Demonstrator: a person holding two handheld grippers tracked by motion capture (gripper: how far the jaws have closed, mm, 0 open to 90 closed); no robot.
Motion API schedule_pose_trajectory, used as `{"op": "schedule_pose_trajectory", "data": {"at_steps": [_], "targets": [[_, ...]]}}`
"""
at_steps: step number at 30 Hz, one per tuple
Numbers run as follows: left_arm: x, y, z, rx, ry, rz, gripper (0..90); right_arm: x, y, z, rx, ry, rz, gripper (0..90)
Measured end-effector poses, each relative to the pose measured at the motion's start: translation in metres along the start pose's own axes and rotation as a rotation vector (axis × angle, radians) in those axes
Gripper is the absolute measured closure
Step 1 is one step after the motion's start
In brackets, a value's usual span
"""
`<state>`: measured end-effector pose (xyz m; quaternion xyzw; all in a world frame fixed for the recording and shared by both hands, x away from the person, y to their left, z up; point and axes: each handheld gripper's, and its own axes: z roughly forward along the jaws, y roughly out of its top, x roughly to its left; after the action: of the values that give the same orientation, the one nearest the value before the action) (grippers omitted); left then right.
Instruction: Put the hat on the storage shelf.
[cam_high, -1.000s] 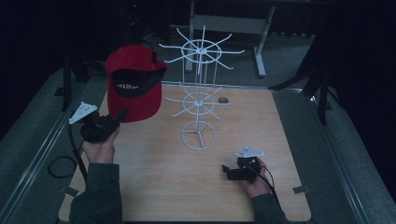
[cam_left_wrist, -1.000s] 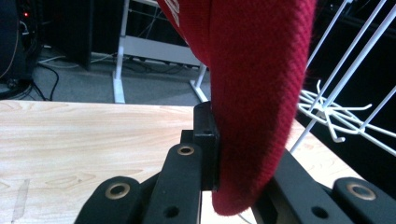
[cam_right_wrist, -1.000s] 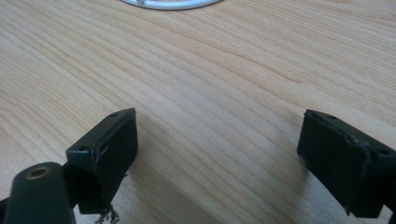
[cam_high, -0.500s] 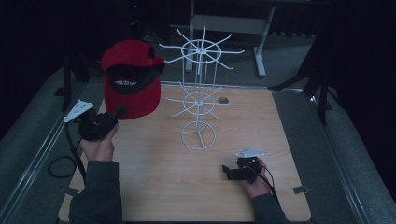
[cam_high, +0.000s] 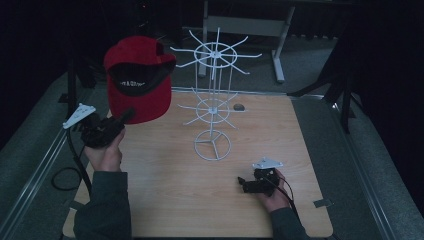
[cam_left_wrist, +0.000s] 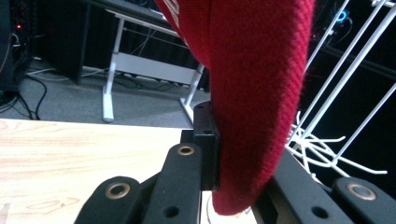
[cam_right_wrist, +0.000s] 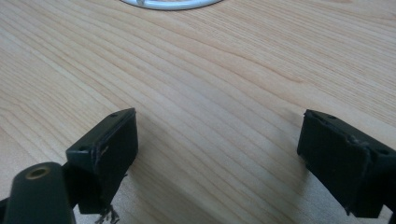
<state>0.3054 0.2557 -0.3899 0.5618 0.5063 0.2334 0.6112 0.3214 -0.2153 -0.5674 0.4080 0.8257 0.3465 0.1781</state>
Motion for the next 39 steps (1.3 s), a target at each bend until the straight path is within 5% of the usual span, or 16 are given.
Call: {"op": "schedule_pose_trajectory", "data": {"at_steps": [23, 39], "targets": [[-0.006, 0.017, -0.003, -0.074, -0.084, -0.052, 85.7, 0.0, 0.0, 0.0, 0.0, 0.0, 0.001, 12.2], [-0.017, 0.022, -0.006, -0.104, -0.162, -0.035, 85.7, 0.0, 0.0, 0.0, 0.0, 0.0, 0.001, 12.1]]}}
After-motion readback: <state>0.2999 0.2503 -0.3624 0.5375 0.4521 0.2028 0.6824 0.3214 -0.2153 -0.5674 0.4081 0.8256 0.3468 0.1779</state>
